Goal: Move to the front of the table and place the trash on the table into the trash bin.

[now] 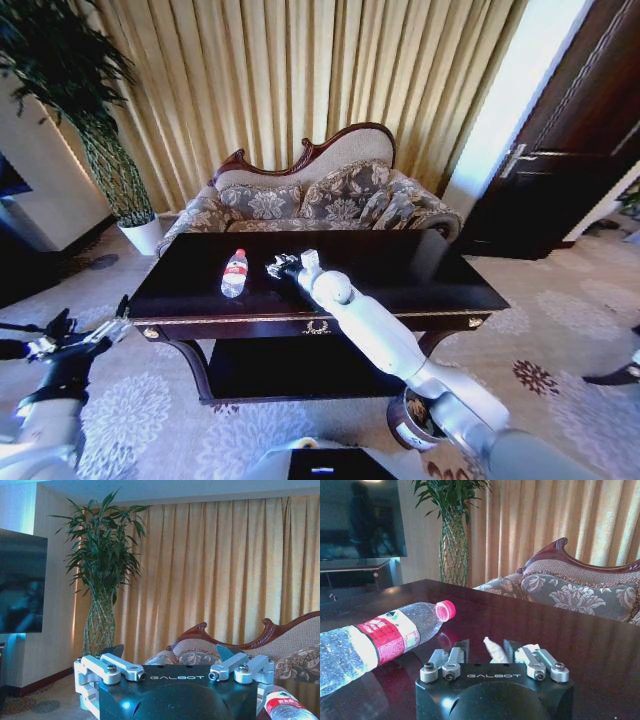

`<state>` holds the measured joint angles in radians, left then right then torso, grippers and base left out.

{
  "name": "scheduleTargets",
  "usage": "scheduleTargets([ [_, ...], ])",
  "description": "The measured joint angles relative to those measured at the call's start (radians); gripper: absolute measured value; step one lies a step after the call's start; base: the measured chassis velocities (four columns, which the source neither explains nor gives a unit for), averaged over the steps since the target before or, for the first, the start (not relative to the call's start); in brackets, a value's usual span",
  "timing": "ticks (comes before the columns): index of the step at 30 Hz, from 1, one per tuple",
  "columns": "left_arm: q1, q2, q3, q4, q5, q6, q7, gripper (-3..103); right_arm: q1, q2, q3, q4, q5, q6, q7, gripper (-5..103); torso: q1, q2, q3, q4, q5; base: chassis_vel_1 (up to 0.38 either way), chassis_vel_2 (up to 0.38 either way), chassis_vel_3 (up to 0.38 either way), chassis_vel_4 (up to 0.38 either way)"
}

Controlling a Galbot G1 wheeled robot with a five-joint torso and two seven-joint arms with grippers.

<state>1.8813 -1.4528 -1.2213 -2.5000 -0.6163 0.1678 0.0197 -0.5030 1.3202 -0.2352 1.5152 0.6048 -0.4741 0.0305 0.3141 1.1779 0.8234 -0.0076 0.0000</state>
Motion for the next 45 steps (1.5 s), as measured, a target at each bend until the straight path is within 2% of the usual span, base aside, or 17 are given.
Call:
scheduleTargets([
  [2,0.0,0.0,0.0,0.0,0.0,0.0,0.0,100,0.001,-0.001,0.001,0.0,-0.002,0.001,0.0,38,0.0,0.0,0.0,0.0,0.0,0.0,0.0,0.0,0.0],
  [6,-0.001,0.001,0.0,0.0,0.0,-0.002,0.0,100,-0.002,-0.002,0.008,-0.001,-0.003,0.003,0.0,17,0.0,0.0,0.0,0.0,0.0,0.0,0.0,0.0,0.0],
  [9,-0.002,0.003,0.0,0.0,0.0,-0.003,0.0,100,-0.006,-0.003,0.012,-0.001,-0.003,0.004,0.0,12,0.0,0.0,0.0,0.0,0.0,0.0,0.0,0.0,0.0],
  [11,-0.002,0.004,-0.001,0.0,0.0,-0.004,0.001,100,-0.007,-0.003,0.016,-0.001,-0.003,0.005,0.0,3,0.0,0.0,0.0,0.0,0.0,0.0,0.0,0.0,0.0],
  [25,-0.01,0.0,0.001,0.0,0.001,-0.005,0.001,100,-0.024,-0.021,0.063,0.054,0.017,0.032,0.017,0,0.0,0.0,0.0,0.0001,0.0,0.0,0.0,0.0,0.0],
  [28,-0.017,0.006,0.007,0.0,0.006,-0.005,0.0,100,-0.06,-0.066,0.129,0.154,0.018,0.058,0.061,0,0.0,0.0,0.0,0.0001,0.0001,0.0,0.0,0.0,0.0],
  [34,-0.026,0.014,0.022,0.0,0.009,-0.003,-0.002,100,-0.103,-0.136,0.222,0.208,0.016,0.058,0.085,0,0.0,0.0,0.0,0.0001,0.0003,0.0,0.0,0.0,0.0],
  [39,-0.052,0.023,0.031,0.0,0.008,0.009,-0.024,100,-0.203,-0.245,0.394,0.262,0.018,0.065,0.09,0,0.0,0.0,0.0,-0.0003,0.0004,0.0,0.0,0.0,0.0],
  [40,-0.052,0.023,0.031,0.0,0.008,0.009,-0.024,100,-0.203,-0.245,0.394,0.262,0.018,0.065,0.09,0,0.0,0.0,0.0,-0.0003,0.0004,0.0,0.0,0.0,0.0],
  [45,-0.034,0.05,0.049,0.0,0.007,0.009,-0.026,100,-0.358,-0.35,0.59,0.349,0.024,0.082,0.089,0,0.0,0.0,0.0,-0.0002,0.0002,0.0,0.0,0.0,0.0],
])
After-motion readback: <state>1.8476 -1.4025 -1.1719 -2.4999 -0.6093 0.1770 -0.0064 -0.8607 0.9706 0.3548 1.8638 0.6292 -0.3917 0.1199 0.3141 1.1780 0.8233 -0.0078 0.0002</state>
